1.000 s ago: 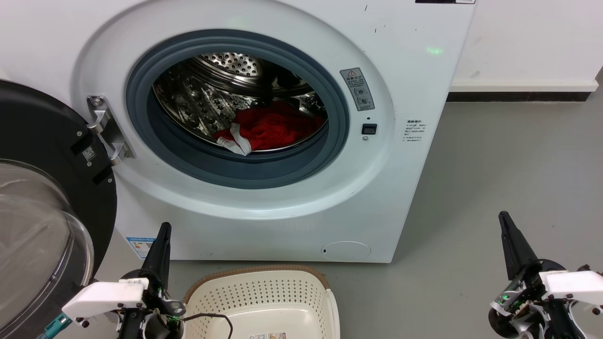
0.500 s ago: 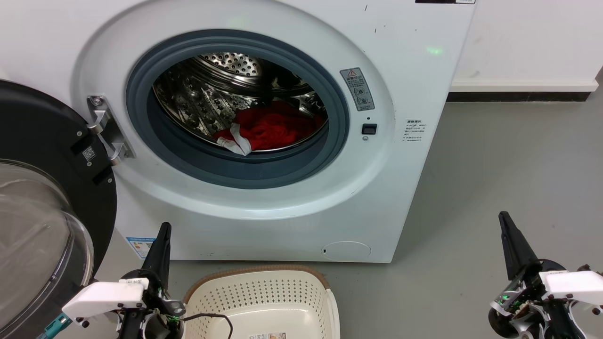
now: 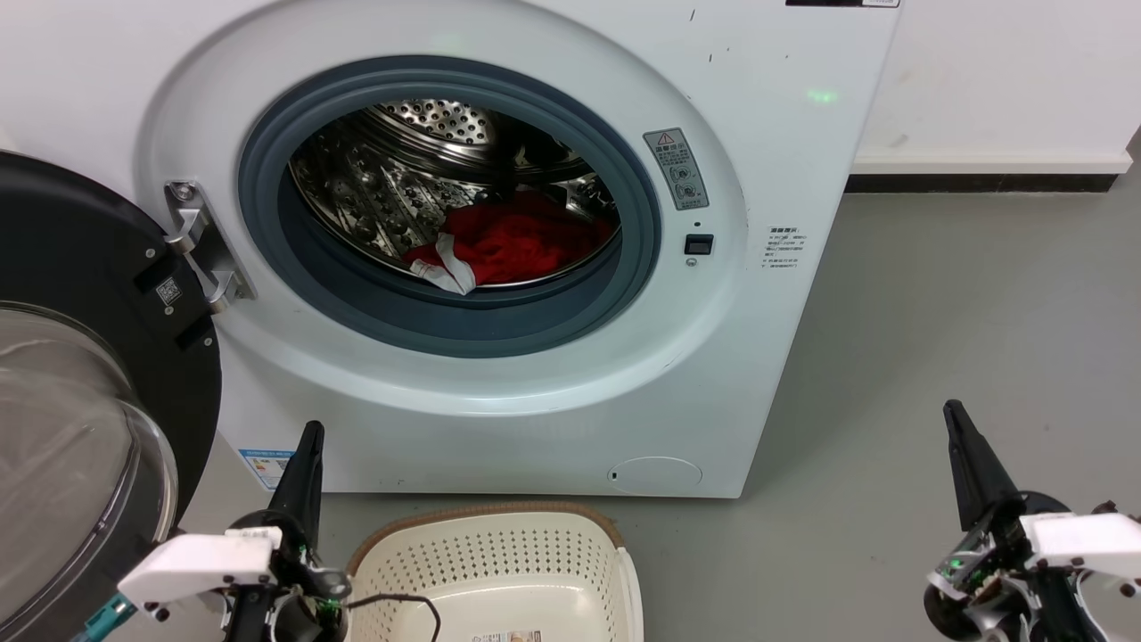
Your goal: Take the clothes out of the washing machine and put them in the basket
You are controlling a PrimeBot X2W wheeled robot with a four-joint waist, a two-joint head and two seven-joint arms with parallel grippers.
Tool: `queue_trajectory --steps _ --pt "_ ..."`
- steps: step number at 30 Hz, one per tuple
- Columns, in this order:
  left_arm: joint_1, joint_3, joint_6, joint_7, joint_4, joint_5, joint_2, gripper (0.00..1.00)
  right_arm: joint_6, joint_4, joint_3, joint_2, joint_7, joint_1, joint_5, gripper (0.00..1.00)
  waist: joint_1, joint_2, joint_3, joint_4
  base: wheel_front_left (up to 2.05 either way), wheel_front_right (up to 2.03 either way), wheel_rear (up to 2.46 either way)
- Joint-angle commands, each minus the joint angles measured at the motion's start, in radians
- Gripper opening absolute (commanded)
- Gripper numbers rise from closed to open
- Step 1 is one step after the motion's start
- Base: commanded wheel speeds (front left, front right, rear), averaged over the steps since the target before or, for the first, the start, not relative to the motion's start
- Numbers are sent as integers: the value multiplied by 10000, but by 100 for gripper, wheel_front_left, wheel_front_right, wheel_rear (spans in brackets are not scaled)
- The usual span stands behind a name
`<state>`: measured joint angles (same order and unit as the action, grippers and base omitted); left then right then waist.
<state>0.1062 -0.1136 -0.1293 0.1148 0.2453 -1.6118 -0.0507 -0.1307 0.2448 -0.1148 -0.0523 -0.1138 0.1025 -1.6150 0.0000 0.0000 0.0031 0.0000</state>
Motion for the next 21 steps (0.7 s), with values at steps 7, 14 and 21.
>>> queue_trajectory --steps 7,14,21 --pt "93 390 0 -265 -17 14 3 100 -2 -148 186 1 270 -61 127 100 0 0 11 -3 0 0 0" --pt "262 808 -2 -622 -112 227 2 100 -2 -410 353 2 622 -125 405 100 0 0 24 -5 0 0 0" --pt "406 1077 -4 -942 -261 1493 1 100 -2 -560 455 3 938 -181 1350 100 0 0 34 -8 0 0 0"
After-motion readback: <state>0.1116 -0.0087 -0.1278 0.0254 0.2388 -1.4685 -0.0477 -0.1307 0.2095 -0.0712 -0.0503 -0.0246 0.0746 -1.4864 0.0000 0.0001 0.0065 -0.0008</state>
